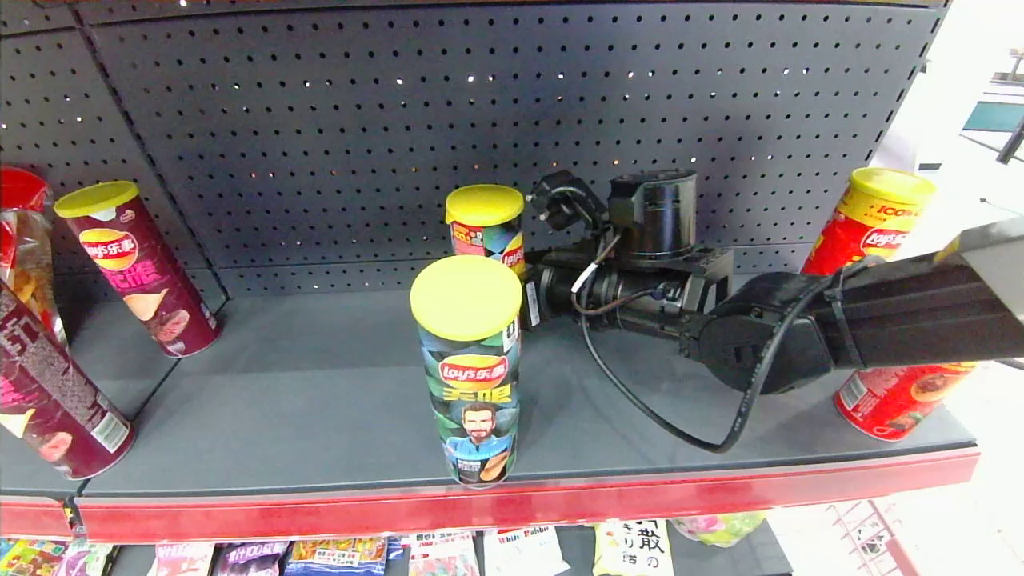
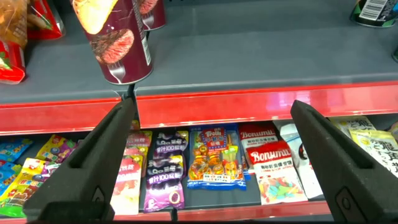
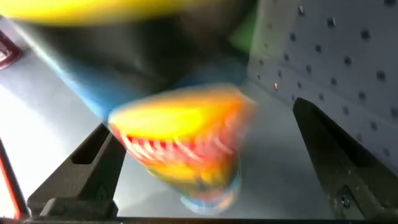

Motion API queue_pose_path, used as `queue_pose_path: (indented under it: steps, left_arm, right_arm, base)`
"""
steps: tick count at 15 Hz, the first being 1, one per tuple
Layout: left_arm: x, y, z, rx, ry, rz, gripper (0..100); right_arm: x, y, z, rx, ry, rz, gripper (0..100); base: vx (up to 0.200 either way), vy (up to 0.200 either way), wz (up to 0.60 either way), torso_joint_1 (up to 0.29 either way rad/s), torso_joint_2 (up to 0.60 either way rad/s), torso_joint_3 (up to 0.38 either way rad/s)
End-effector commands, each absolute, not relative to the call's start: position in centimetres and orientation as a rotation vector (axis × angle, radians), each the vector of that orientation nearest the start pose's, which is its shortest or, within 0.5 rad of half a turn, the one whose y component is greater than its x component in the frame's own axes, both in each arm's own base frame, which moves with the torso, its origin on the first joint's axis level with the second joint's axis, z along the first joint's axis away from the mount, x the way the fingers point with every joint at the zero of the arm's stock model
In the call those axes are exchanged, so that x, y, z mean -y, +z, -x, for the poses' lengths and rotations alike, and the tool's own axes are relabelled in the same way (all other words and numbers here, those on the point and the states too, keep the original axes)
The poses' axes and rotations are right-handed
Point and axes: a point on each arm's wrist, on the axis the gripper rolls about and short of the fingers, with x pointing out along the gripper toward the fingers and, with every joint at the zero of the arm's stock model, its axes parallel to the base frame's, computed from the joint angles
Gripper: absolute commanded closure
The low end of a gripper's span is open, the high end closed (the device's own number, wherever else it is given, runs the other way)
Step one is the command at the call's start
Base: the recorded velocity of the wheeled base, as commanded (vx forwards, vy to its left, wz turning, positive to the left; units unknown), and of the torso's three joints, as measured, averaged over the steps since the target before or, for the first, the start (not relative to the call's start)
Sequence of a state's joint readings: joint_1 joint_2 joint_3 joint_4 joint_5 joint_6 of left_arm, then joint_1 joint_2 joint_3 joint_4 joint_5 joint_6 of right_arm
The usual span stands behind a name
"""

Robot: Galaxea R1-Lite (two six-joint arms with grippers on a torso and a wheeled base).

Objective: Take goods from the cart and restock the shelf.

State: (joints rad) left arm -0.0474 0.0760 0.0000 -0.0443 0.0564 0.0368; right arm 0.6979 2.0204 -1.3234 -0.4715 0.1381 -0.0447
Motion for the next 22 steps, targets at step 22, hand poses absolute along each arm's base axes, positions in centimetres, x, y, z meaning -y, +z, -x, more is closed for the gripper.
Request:
queue_pose_path:
  steps: [22]
  left_arm:
    - [-0.1,8.1,1.7,-0.057,-0.060,-0.044,0]
  right_arm:
    - [-1.3,15.7,-2.8,-0.072,0.320,0.116,0]
  base:
    - [0.000,0.000,0.00,0.000,0.00,0.000]
